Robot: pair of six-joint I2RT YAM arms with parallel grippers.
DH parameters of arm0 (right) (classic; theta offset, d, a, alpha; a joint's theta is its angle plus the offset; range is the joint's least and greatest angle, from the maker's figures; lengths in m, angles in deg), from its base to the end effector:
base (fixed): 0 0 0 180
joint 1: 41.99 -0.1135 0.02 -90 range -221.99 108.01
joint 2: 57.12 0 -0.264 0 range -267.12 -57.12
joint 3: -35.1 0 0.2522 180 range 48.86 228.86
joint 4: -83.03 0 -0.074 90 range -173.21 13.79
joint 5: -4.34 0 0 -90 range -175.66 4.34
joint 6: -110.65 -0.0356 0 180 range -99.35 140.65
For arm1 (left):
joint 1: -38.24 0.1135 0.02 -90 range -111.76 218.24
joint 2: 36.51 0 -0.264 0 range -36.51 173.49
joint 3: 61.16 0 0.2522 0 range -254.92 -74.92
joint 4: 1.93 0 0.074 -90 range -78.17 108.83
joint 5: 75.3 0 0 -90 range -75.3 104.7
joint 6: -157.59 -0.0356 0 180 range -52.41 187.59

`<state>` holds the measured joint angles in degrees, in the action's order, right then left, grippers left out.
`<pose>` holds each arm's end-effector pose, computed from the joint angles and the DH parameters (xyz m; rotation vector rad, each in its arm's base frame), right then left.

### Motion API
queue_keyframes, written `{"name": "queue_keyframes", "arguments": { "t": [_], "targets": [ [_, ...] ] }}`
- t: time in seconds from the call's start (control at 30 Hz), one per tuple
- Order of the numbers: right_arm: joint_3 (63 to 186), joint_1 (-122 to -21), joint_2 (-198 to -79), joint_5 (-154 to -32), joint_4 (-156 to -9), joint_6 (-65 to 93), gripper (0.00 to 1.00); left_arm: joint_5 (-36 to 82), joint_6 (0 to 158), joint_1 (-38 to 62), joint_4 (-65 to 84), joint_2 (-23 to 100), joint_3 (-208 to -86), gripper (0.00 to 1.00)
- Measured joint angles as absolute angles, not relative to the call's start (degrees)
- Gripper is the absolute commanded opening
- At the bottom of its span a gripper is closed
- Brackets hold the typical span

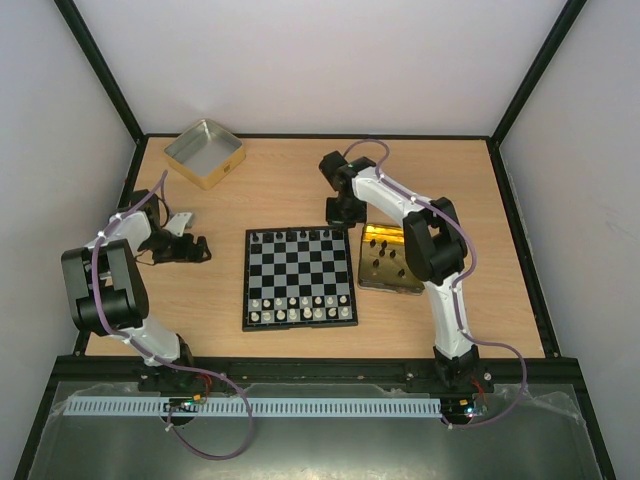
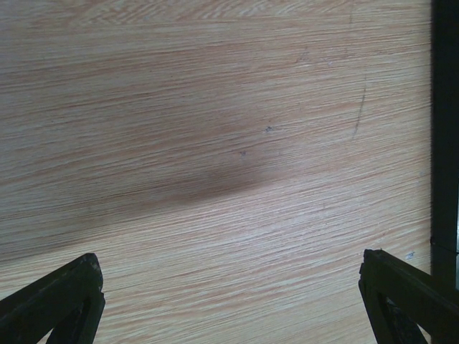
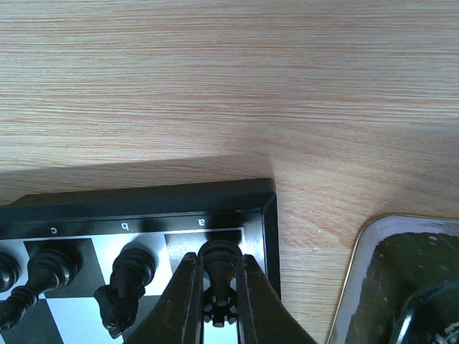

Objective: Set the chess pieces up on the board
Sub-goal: Place the chess piece on the chessboard.

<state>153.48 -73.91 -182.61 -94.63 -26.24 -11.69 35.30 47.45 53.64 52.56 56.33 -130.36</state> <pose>0.3761 0.2408 0.1905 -0.0142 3.0226 0.3720 0.2792 0.0639 0.1710 0.1692 2.8051 -0.3971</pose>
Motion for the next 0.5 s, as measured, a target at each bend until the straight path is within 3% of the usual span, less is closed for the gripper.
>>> {"name": "queue_keyframes", "arguments": {
  "t": [0.5],
  "targets": [
    [153.22,-75.02,-182.83,-95.42,-26.4,-11.69,0.08,35.25,47.38,53.64,52.0,56.99,-129.93,0.97]
  ]
}}
